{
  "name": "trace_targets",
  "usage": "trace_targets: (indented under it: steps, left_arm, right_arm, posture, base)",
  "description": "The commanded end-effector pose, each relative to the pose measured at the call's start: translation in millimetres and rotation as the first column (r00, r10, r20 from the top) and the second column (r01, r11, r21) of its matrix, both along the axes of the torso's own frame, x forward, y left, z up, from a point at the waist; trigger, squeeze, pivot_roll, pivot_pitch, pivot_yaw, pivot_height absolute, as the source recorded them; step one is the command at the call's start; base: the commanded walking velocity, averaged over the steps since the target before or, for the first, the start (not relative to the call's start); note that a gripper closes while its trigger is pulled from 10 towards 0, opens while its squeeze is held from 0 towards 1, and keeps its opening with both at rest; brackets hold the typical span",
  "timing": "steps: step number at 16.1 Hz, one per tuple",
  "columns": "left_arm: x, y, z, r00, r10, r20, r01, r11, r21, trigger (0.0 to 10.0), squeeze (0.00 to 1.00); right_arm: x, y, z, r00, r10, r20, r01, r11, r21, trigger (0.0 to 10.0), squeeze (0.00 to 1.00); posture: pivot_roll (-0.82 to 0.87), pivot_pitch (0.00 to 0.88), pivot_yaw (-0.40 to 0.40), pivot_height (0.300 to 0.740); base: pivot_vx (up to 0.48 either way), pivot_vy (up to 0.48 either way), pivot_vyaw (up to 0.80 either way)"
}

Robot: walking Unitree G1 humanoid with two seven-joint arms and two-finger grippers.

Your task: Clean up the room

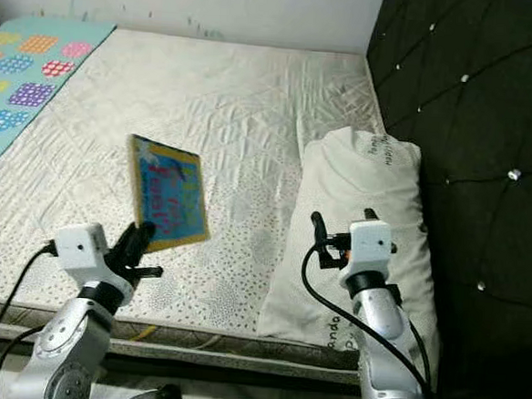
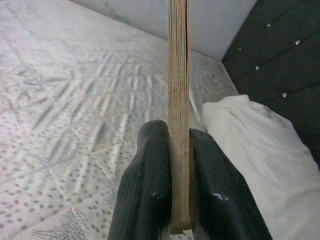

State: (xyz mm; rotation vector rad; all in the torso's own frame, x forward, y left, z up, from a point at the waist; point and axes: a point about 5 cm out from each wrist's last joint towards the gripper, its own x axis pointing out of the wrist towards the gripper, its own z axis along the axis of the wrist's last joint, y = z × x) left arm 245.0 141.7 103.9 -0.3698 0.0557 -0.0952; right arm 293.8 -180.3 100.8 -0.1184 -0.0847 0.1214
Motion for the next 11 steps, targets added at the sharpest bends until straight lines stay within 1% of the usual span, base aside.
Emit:
trace_targets:
  steps: [1, 6, 7, 9, 10, 11]
  left_arm:
    - [3.2, 4.5, 5.3, 1.0, 0.025, 0.019, -0.024, 1.0, -0.005, 10.0, 0.0]
    - [2.2, 7.0, 6.4, 0.999, 0.036, 0.024, -0.036, 0.999, 0.001, 10.0, 0.0]
    - [2.7, 7.1, 7.1, 0.999, 0.038, 0.026, -0.038, 0.999, -0.001, 10.0, 0.0]
    - [2.9, 7.3, 7.1, 0.999, 0.046, 0.026, -0.045, 0.999, -0.021, 10.0, 0.0]
    - [1.5, 7.3, 6.0, 0.999, 0.045, 0.015, -0.044, 0.997, -0.061, 10.0, 0.0]
    - [1.2, 7.1, 6.1, 0.999, 0.043, 0.01, -0.043, 0.997, -0.071, 10.0, 0.0]
  right_arm:
    - [-1.3, -2.2, 0.7, 1.0, 0.002, 0.004, -0.002, 1.0, 0.005, 10.0, 0.0]
    - [1.0, 0.5, -0.9, 1.0, 0.015, -0.022, -0.015, 1.0, 0.017, 10.0, 0.0]
    - [1.4, 2.3, -2.8, 0.999, 0.024, -0.046, -0.023, 1.0, 0.022, 10.0, 0.0]
    - [0.6, 5.3, -3.2, 0.998, 0.041, -0.047, -0.039, 0.999, 0.024, 10.0, 0.0]
    - [-0.3, 6.1, -3.0, 0.998, 0.044, -0.046, -0.043, 0.999, 0.02, 10.0, 0.0]
    - [-0.2, 6.5, -2.6, 0.998, 0.048, -0.048, -0.047, 0.999, 0.024, 10.0, 0.0]
  posture:
    - [-0.13, 0.111, -0.018, 0.74]
    - [-0.13, 0.108, -0.025, 0.74]
    - [-0.13, 0.108, -0.025, 0.74]
    - [-0.13, 0.108, -0.025, 0.74]
    - [-0.13, 0.117, -0.024, 0.74]
    - [-0.13, 0.128, -0.025, 0.74]
  base:
    - [0.0, 0.0, 0.0]
    - [0.0, 0.0, 0.0]
    - [0.0, 0.0, 0.0]
    - [0.0, 0.0, 0.0]
    - [0.0, 0.0, 0.0]
    - [0.0, 0.0, 0.0]
